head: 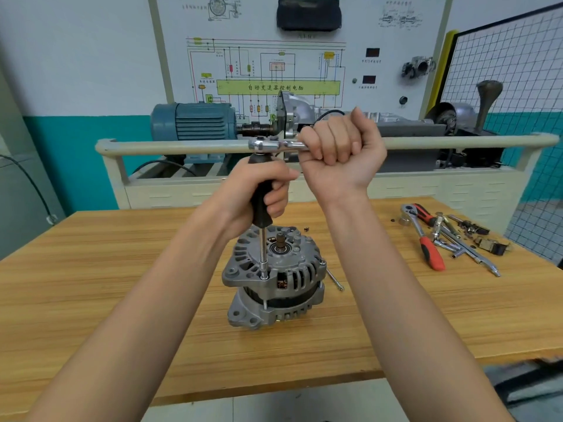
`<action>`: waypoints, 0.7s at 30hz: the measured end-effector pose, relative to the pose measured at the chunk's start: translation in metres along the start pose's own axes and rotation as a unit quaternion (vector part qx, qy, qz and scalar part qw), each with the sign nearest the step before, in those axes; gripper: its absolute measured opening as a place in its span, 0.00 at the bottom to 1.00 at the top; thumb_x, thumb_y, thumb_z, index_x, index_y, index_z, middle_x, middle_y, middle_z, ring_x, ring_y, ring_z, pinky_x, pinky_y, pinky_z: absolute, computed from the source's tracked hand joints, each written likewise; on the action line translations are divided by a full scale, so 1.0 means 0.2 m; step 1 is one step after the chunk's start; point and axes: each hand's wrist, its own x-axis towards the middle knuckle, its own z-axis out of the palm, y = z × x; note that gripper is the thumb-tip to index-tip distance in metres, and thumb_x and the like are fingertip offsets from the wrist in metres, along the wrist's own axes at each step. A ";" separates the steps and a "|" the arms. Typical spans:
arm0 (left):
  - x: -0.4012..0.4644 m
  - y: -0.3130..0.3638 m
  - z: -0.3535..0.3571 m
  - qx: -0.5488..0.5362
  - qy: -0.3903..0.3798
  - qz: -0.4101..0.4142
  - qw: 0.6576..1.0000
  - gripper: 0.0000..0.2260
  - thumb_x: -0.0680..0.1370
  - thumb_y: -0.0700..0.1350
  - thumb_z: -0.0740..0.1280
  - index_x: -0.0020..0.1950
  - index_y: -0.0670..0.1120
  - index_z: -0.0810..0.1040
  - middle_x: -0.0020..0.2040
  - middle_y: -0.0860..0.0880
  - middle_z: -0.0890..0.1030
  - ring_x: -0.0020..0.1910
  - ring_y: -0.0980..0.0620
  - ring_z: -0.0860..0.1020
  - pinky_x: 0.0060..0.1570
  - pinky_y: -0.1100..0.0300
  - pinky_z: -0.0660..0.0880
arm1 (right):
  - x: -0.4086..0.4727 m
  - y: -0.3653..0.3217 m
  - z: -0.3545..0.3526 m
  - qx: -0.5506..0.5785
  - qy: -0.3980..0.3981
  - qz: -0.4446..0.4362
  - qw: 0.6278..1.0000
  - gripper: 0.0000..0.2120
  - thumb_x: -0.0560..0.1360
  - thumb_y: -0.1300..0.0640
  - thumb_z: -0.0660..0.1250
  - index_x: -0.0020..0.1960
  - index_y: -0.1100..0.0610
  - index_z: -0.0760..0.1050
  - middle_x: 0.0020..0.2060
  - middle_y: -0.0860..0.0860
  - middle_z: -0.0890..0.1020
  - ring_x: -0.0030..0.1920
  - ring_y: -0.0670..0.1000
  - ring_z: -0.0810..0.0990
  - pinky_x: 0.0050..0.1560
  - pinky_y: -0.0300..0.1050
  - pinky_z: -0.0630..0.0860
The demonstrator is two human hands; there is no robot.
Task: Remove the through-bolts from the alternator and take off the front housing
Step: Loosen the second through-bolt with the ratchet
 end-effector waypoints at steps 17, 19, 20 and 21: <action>0.03 -0.05 0.13 0.077 0.295 0.058 0.951 0.10 0.67 0.41 0.63 0.28 0.49 0.63 0.18 0.56 0.62 0.19 0.58 0.58 0.20 0.68 0.56 | -0.21 0.21 0.12 -0.421 -0.139 -0.311 0.841 0.13 0.72 0.61 0.58 0.31 0.49 0.67 0.24 0.45 0.67 0.23 0.46 0.61 0.29 0.44 0.57; 0.03 -0.05 0.11 0.035 0.281 0.059 0.957 0.14 0.67 0.39 0.65 0.28 0.49 0.61 0.19 0.55 0.61 0.18 0.56 0.56 0.21 0.70 0.54 | -0.18 0.19 0.11 -0.378 -0.138 -0.277 0.872 0.17 0.72 0.64 0.59 0.27 0.50 0.64 0.22 0.45 0.65 0.22 0.45 0.60 0.28 0.44 0.55; 0.02 -0.05 0.09 0.024 0.262 0.053 0.963 0.17 0.70 0.37 0.65 0.28 0.49 0.60 0.19 0.54 0.59 0.18 0.56 0.55 0.21 0.69 0.54 | -0.16 0.17 0.11 -0.334 -0.139 -0.242 0.900 0.20 0.72 0.65 0.57 0.23 0.51 0.62 0.19 0.46 0.63 0.21 0.45 0.59 0.28 0.44 0.54; 0.01 -0.04 0.08 0.024 0.237 0.047 0.970 0.19 0.72 0.35 0.65 0.27 0.49 0.60 0.19 0.53 0.59 0.18 0.55 0.55 0.21 0.69 0.53 | -0.14 0.13 0.10 -0.287 -0.137 -0.201 0.926 0.22 0.73 0.65 0.54 0.22 0.51 0.61 0.17 0.47 0.60 0.20 0.46 0.57 0.27 0.44 0.54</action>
